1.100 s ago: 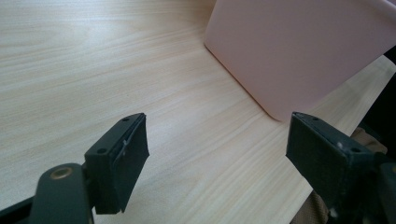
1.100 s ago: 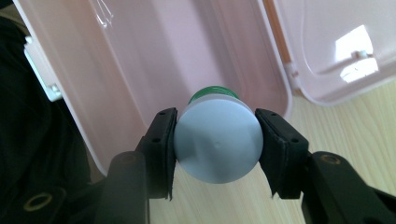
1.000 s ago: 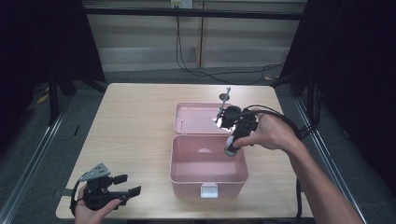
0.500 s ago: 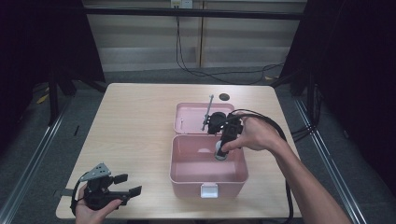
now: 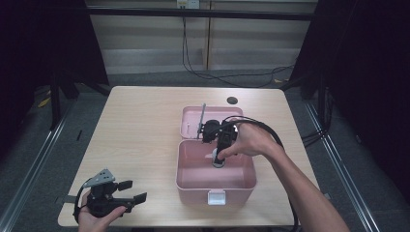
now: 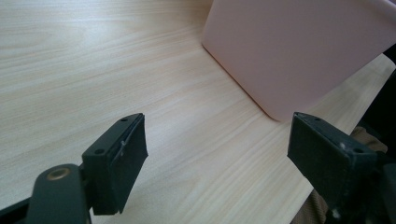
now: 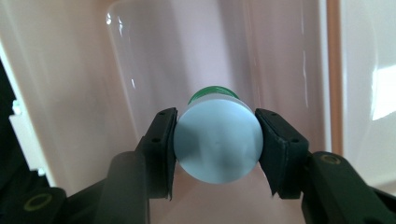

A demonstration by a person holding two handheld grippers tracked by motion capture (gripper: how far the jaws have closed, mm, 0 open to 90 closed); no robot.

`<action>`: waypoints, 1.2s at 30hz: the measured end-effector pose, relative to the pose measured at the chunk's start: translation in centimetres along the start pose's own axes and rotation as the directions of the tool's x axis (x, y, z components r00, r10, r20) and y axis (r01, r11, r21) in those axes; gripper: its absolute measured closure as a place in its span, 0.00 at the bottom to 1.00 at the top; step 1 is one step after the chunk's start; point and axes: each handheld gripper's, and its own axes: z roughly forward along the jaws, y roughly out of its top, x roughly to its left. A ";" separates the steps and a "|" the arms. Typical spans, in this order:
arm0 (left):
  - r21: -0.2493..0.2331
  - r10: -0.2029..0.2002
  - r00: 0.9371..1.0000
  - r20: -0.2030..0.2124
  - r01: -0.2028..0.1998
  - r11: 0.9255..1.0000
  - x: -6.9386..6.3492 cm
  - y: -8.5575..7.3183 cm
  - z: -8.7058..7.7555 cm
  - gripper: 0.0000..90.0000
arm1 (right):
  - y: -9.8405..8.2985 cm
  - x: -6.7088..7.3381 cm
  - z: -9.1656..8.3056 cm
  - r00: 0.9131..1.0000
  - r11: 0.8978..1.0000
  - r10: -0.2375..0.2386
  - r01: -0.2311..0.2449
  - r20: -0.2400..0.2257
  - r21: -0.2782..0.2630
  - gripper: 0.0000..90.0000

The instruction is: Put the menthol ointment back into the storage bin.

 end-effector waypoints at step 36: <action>-0.013 -0.006 1.000 -0.013 0.005 1.000 -0.1 -0.1 -0.3 0.23 | 4.6 1.4 3.7 0.990 0.990 -0.137 0.136 -0.036 -0.037 0.57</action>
